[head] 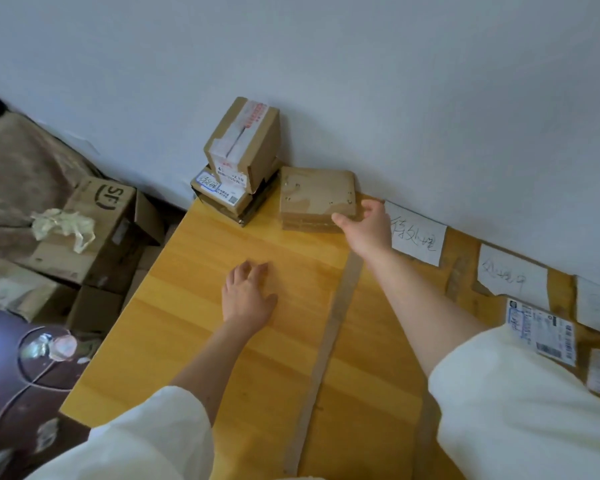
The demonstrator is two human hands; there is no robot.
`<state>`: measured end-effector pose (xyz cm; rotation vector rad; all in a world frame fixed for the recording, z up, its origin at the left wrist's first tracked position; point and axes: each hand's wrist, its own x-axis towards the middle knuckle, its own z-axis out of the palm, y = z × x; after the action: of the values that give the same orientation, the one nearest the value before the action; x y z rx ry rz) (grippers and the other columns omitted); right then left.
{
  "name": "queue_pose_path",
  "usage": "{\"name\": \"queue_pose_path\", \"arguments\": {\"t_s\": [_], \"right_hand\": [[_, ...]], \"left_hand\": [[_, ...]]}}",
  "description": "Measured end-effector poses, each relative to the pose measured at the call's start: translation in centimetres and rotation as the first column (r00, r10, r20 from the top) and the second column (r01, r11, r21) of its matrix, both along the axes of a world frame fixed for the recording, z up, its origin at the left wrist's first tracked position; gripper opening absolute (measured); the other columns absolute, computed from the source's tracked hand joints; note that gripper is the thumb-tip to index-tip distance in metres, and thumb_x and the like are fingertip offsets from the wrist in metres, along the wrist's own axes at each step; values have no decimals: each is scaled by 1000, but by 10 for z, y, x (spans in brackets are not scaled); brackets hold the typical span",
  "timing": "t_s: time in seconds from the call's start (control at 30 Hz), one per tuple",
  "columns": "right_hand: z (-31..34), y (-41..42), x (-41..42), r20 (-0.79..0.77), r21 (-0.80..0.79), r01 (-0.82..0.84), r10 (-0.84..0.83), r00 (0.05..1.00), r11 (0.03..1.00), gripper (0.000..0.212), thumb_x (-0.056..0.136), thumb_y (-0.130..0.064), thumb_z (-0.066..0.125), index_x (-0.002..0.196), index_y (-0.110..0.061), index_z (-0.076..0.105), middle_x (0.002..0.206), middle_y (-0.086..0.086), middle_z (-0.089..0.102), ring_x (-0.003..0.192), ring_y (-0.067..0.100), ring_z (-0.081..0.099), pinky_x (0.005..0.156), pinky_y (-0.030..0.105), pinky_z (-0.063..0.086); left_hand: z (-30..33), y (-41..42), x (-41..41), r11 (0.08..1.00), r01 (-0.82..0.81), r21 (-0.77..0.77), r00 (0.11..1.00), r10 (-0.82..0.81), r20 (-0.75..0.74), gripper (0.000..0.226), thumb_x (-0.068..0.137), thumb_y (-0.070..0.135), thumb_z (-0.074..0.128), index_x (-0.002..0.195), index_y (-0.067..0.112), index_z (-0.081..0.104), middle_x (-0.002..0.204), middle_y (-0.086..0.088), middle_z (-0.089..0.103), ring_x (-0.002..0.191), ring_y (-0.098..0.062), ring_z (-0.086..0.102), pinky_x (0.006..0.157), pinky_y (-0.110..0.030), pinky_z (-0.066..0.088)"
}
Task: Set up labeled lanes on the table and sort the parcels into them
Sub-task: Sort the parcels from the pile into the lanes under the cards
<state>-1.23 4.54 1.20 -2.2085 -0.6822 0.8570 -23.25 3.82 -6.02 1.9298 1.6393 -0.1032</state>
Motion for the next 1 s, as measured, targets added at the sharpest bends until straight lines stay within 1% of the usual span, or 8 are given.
{"name": "queue_pose_path", "arguments": {"t_s": [0.1, 0.17, 0.3, 0.4, 0.5, 0.6, 0.7, 1.0], "right_hand": [[-8, 23, 2, 97, -27, -24, 26, 995, 999, 78, 79, -43, 75, 142, -18, 38, 143, 7, 40, 128, 26, 46, 103, 39, 44], [-13, 34, 3, 215, -45, -114, 121, 969, 992, 87, 72, -46, 79, 143, -20, 37, 144, 6, 40, 132, 26, 41, 107, 42, 40], [-11, 56, 5, 373, -98, -361, 370, 851, 927, 102, 64, -50, 84, 147, -20, 32, 149, 5, 36, 137, 25, 31, 112, 40, 30], [-8, 74, 8, 380, -203, -507, 544, 748, 838, 113, 60, -52, 86, 151, -22, 26, 154, 4, 31, 142, 27, 25, 116, 44, 24], [-13, 84, 10, 392, -320, -574, 657, 644, 754, 118, 58, -51, 87, 152, -23, 22, 156, 5, 27, 145, 29, 19, 117, 46, 17], [-16, 85, 10, 428, -347, -575, 671, 606, 741, 121, 56, -50, 88, 153, -23, 21, 152, 8, 28, 143, 31, 20, 117, 45, 17], [-16, 79, 10, 474, -316, -574, 650, 595, 755, 122, 53, -52, 88, 152, -23, 23, 149, 7, 31, 141, 30, 24, 116, 44, 20], [2, 26, 13, 527, -163, -505, 508, 681, 847, 126, 49, -58, 87, 152, -24, 23, 148, 5, 31, 137, 26, 29, 114, 44, 22]], "left_hand": [[-7, 2, -6, 1000, 2, 17, 1000, -2, -10, 73, 81, 40, 69, 144, 35, 34, 155, 0, 21, 141, -26, 19, 114, -39, 23], [-11, 2, -7, 1000, 6, 31, 1000, -5, -17, 75, 79, 41, 71, 144, 36, 33, 155, 2, 19, 141, -25, 18, 115, -39, 22], [-13, 2, -5, 999, -12, 46, 1000, 13, -18, 76, 78, 39, 72, 144, 38, 34, 155, 2, 18, 141, -25, 18, 114, -40, 23], [-13, 2, -3, 998, -26, 56, 1000, 27, -12, 76, 77, 37, 73, 143, 39, 36, 154, 1, 19, 140, -25, 18, 114, -41, 24], [-13, 2, -3, 997, -40, 68, 999, 40, 0, 75, 76, 35, 74, 142, 40, 38, 152, 2, 21, 139, -25, 20, 114, -40, 22], [-13, 4, -4, 996, -50, 70, 999, 50, 4, 76, 74, 37, 76, 140, 42, 39, 150, 4, 23, 138, -23, 21, 113, -40, 22], [-14, 7, -7, 996, -53, 72, 999, 53, 6, 77, 71, 40, 78, 138, 44, 42, 149, 5, 25, 136, -22, 22, 112, -39, 23], [-9, 7, -8, 997, -52, 52, 999, 51, 13, 74, 71, 41, 78, 137, 44, 44, 148, 5, 28, 136, -23, 24, 112, -40, 25]]}}
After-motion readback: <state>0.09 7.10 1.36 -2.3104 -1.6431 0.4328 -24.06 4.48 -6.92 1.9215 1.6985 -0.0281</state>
